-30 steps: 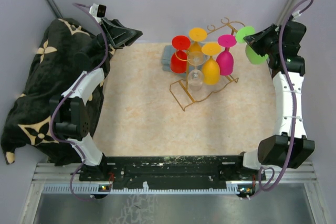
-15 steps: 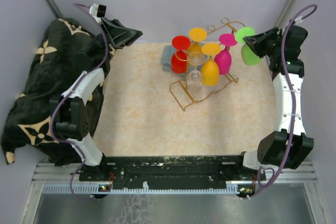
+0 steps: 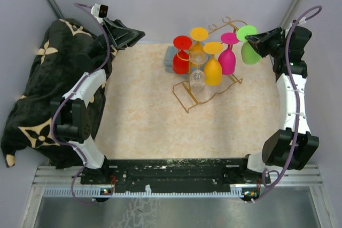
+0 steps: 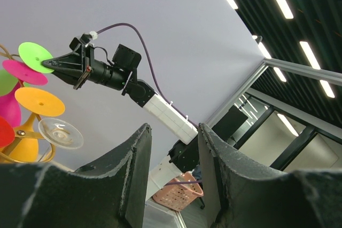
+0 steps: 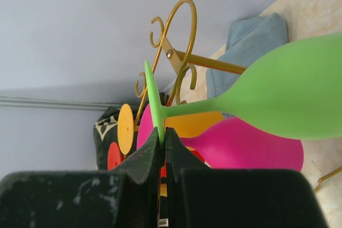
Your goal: Place the wine glass upside down on the wine glass rack
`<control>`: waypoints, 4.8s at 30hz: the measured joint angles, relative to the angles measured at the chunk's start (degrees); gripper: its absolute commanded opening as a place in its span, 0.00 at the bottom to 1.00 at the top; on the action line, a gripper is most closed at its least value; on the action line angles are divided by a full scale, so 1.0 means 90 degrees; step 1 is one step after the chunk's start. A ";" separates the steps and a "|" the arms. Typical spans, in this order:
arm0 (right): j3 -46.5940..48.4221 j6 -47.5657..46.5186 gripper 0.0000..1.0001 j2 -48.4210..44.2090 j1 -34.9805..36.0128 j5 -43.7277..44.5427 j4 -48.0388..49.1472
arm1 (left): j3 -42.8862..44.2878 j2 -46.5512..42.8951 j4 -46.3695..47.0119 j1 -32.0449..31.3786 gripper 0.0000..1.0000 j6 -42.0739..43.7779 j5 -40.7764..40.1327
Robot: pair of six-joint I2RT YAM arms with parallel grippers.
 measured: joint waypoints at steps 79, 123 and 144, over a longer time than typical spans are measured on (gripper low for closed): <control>-0.0253 0.1039 0.00 0.0639 -0.0272 -0.0850 0.1326 | 0.0087 0.0070 0.0005 -0.0056 0.45 0.0172 0.0070; -0.0296 0.1088 0.32 0.0296 -0.0236 -0.1027 0.1251 | 0.0087 0.0148 0.0007 -0.0124 0.43 0.0194 0.0073; -0.0330 0.1098 0.30 0.0505 -0.0233 -0.1149 0.1331 | 0.0087 0.0160 0.0005 -0.0124 0.43 0.0194 0.0073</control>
